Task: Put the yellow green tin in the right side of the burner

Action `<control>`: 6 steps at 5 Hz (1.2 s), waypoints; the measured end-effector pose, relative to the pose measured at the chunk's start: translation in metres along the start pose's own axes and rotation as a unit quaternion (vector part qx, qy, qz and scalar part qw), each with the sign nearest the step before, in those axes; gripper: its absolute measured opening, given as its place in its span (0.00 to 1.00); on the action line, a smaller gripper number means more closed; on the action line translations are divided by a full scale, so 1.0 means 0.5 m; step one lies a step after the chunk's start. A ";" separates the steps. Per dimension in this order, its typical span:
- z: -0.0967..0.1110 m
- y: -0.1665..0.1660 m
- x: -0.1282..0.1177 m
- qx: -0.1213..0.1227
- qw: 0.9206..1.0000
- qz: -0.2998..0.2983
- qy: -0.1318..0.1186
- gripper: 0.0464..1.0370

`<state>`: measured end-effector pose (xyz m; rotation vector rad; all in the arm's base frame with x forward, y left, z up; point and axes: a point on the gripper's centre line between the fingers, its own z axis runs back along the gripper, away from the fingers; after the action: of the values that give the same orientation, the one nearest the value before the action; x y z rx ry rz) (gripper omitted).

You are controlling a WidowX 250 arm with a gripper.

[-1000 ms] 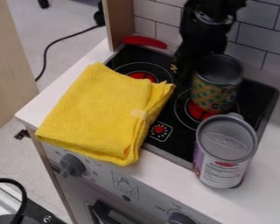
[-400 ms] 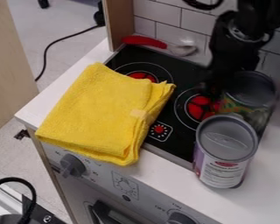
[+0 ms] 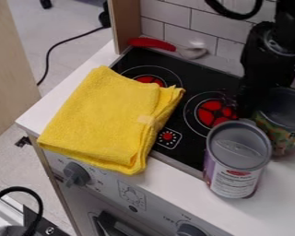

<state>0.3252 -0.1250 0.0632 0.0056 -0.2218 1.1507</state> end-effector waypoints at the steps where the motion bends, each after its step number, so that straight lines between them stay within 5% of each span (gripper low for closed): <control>1: 0.001 0.004 0.019 -0.005 1.000 -0.009 -0.013 0.96; 5: 0.055 0.029 0.151 -0.021 0.999 -0.035 -0.011 0.96; 6: 0.041 0.051 0.173 -0.012 0.989 -0.147 0.001 0.96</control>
<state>0.3323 -0.0389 0.0959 0.0150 -0.2254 0.8540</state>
